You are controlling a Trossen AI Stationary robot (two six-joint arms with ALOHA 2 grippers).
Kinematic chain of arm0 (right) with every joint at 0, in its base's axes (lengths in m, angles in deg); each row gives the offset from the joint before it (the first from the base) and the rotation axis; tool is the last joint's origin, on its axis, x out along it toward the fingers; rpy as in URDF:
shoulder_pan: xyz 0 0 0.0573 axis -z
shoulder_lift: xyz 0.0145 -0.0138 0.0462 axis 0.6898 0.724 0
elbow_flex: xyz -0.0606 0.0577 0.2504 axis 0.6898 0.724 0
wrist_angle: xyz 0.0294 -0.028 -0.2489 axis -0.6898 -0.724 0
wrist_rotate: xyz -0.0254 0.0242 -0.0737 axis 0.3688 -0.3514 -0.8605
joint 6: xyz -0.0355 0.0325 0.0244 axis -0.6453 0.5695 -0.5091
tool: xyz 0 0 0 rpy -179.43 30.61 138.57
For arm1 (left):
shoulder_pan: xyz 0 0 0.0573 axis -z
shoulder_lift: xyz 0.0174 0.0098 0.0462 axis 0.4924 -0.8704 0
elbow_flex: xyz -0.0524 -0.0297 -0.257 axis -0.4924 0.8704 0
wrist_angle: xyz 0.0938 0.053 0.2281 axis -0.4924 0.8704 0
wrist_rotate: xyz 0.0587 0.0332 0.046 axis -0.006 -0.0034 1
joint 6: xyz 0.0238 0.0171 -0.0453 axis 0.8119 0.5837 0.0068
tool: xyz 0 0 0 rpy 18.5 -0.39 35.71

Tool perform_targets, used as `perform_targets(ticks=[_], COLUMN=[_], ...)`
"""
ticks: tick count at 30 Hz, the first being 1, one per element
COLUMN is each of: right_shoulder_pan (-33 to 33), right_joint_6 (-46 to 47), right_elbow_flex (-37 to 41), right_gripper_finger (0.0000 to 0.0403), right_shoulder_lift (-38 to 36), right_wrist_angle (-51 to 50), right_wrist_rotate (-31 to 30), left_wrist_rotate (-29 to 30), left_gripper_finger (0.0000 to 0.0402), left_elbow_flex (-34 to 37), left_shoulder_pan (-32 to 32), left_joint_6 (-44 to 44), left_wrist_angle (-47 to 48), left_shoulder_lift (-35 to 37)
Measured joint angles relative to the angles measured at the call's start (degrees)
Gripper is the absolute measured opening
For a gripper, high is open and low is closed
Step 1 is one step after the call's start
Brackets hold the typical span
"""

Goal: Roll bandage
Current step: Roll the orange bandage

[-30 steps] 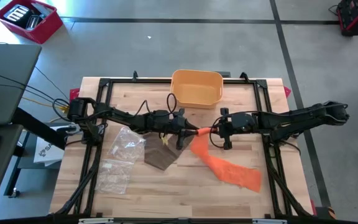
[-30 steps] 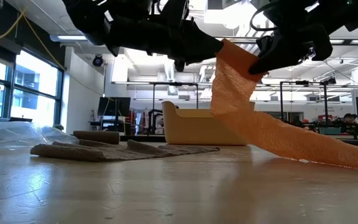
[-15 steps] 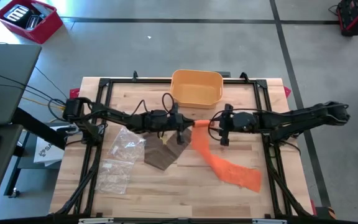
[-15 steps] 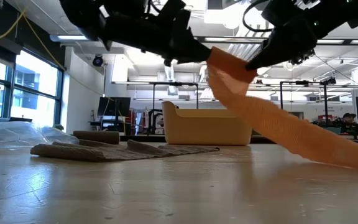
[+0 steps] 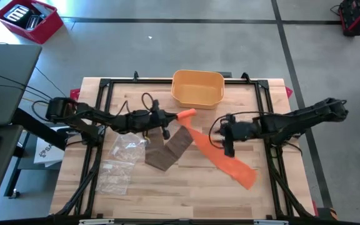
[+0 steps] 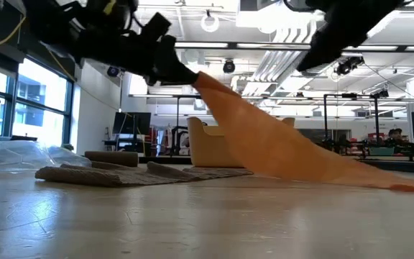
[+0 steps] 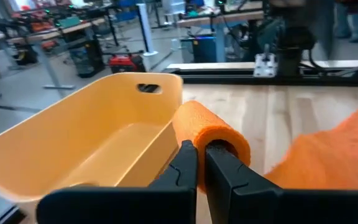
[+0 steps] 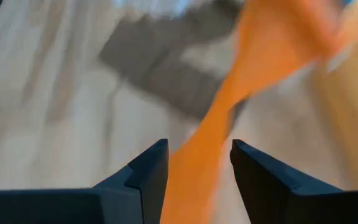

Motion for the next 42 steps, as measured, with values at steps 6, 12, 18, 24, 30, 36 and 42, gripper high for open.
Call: perform_targets(ticks=[6, 12, 18, 24, 30, 36, 42], right_shoulder_pan=[-7.5, -20.22, -29.56, -36.25, -36.28, -35.45, -35.5], right_joint_6=[20.64, 31.37, 46.2, 59.64, 63.8, 54.2, 49.99], right_elbow_flex=[-2.3, -2.17, -2.17, -2.19, -3.15, -12.79, -18.84], right_gripper_finger=[0.0157, 0.0149, 0.013, 0.0122, 0.0121, 0.0121, 0.0121], right_shoulder_lift=[6.63, 15.21, 20.6, 20.48, 19.64, 19.54, 19.45], right_wrist_angle=[-7.76, -8.19, -13.03, -14.71, -14.62, -20.03, -26.07], right_wrist_rotate=[10.38, 19.71, 12.18, -1.93, -7.11, -14.01, -21.81], left_wrist_rotate=[1.35, 1.37, 1.34, -3.63, -17.59, -23.09, -23.24], left_gripper_finger=[0.0002, 0.0004, 0.0005, 0.0005, 0.0005, 0.0004, 0.0004], left_elbow_flex=[4.85, 5.4, 5.4, 5.45, 3.29, -5.65, -19.46], left_shoulder_pan=[0.0, 0.2, 0.76, 1.05, -0.31, -1.05, 0.96], left_joint_6=[0.48, 1.39, 1.26, 3.65, 4.8, 5.71, 11.9], left_wrist_angle=[-2.5, -2.63, -2.33, -12.29, -35.38, -23.66, -3.23], left_shoulder_lift=[4.44, 5.5, 5.5, 5.46, 5.71, 7.23, 6.96])
